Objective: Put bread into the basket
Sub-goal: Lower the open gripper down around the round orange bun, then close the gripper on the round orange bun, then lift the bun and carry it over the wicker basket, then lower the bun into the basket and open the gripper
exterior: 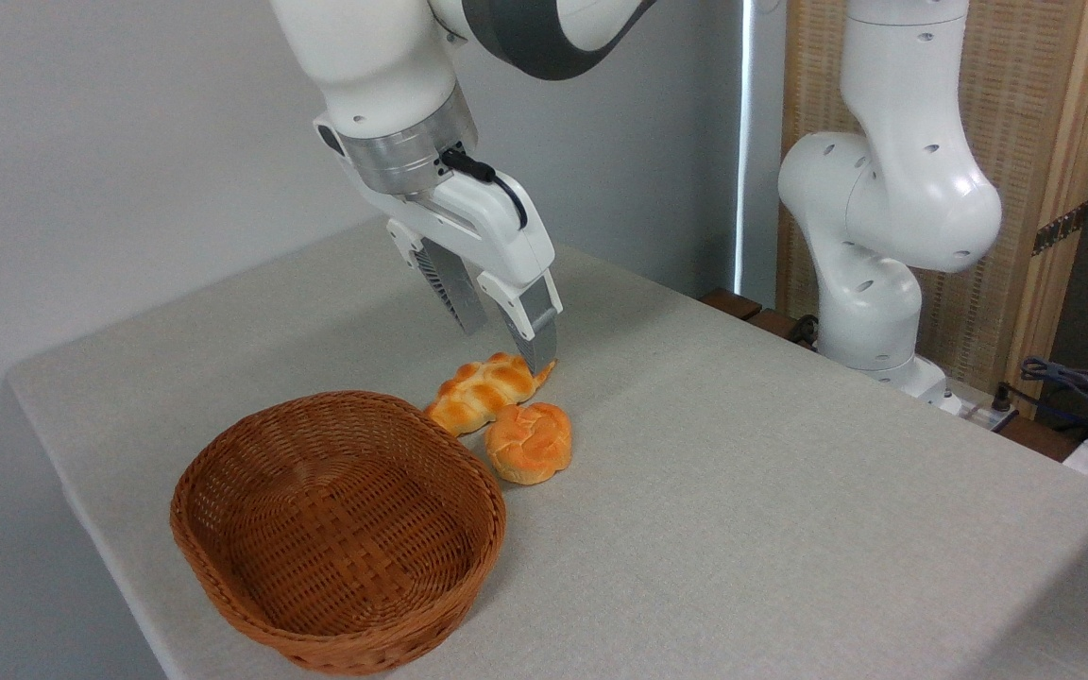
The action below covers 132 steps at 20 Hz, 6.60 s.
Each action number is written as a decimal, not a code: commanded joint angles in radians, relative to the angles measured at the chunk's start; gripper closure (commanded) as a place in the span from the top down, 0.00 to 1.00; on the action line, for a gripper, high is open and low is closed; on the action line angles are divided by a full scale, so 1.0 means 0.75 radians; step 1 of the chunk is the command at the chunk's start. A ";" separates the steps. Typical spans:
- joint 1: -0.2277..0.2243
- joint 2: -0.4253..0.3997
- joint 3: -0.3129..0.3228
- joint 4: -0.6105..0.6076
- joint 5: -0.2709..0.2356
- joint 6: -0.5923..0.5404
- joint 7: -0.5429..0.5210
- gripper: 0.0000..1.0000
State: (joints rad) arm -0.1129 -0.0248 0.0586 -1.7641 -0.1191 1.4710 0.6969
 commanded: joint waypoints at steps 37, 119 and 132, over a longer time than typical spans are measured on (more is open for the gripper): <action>-0.005 -0.110 -0.084 -0.523 -0.009 0.517 0.008 1.00; -0.007 0.121 -0.160 -0.043 -0.138 0.747 0.079 0.87; -0.007 0.121 -0.160 -0.043 -0.138 0.751 0.069 1.00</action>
State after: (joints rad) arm -0.1197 0.0598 -0.0635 -1.8087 -0.2006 2.0236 0.7389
